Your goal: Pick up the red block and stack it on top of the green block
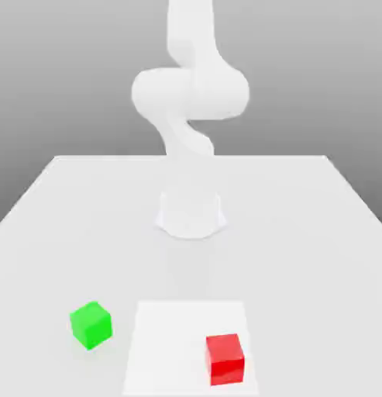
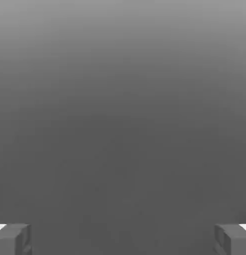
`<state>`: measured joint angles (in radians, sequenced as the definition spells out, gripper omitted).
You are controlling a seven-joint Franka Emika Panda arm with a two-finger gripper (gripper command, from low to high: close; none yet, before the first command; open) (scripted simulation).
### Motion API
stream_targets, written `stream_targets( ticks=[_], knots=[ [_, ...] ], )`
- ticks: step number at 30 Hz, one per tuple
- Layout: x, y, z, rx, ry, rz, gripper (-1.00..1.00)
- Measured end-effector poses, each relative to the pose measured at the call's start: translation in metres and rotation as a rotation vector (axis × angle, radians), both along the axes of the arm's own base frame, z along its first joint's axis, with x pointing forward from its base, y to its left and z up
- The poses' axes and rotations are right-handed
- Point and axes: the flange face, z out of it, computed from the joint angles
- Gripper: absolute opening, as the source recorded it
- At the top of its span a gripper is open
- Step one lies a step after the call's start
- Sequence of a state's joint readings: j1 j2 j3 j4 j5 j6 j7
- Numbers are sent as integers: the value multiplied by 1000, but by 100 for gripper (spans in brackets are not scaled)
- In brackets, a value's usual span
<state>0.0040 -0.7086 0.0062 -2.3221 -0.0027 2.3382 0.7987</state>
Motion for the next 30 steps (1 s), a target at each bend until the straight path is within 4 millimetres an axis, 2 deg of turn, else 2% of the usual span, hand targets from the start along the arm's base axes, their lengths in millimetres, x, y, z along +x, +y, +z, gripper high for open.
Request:
stream_targets(
  ticks=[3, 6, 12, 17, 23, 28, 29, 30],
  knots=[
    [37, 6, -54, -10, 94, 13, 0],
    [65, 12, -109, -18, 184, 27, 0],
    [99, 24, -226, -33, 363, 58, 0],
    [104, 35, -325, -42, 512, 86, 0],
    [83, 45, -441, -49, 691, 123, 0],
    [78, 47, -509, -49, 722, 128, 0],
    [77, 47, -520, -49, 723, 128, -100],
    [77, 47, -520, -49, 723, 128, -100]
  ],
)
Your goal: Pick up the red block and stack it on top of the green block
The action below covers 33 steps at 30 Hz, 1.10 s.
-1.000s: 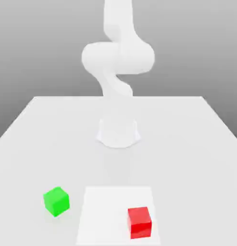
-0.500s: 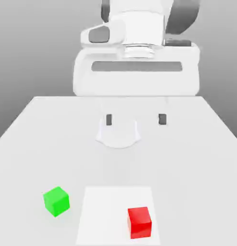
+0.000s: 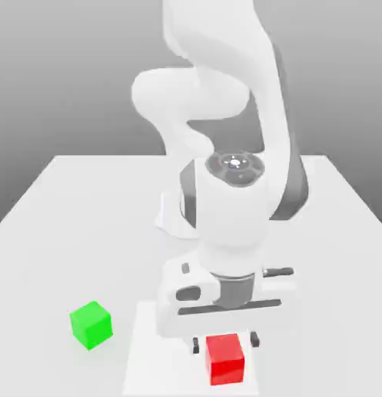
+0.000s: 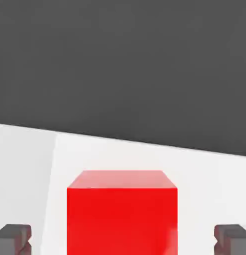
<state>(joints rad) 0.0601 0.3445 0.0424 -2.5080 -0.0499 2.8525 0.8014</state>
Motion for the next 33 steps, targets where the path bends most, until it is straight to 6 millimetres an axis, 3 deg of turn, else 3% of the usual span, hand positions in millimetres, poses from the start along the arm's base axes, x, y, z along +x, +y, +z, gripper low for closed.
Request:
stream_targets(
  ticks=[6, 11, 14, 17, 20, 24, 27, 30, 31, 33],
  knots=[
    [0, 0, -2, 0, 0, 0, -100],
    [0, -1, 50, 0, 0, -3, -100],
    [-6, -43, 65, -2, 0, -118, -100],
    [-19, -99, 75, -2, 1, -275, -100],
    [-40, -155, 83, -2, 1, -440, -100],
    [-75, -213, 92, -1, 0, -639, -100],
    [-89, -233, 77, 0, 0, -710, -100],
    [-85, -225, 45, 0, 1, -690, -100],
    [-86, -224, 36, 0, 0, -689, 100],
    [-86, -224, 36, 0, 0, -689, 100]
  ],
)
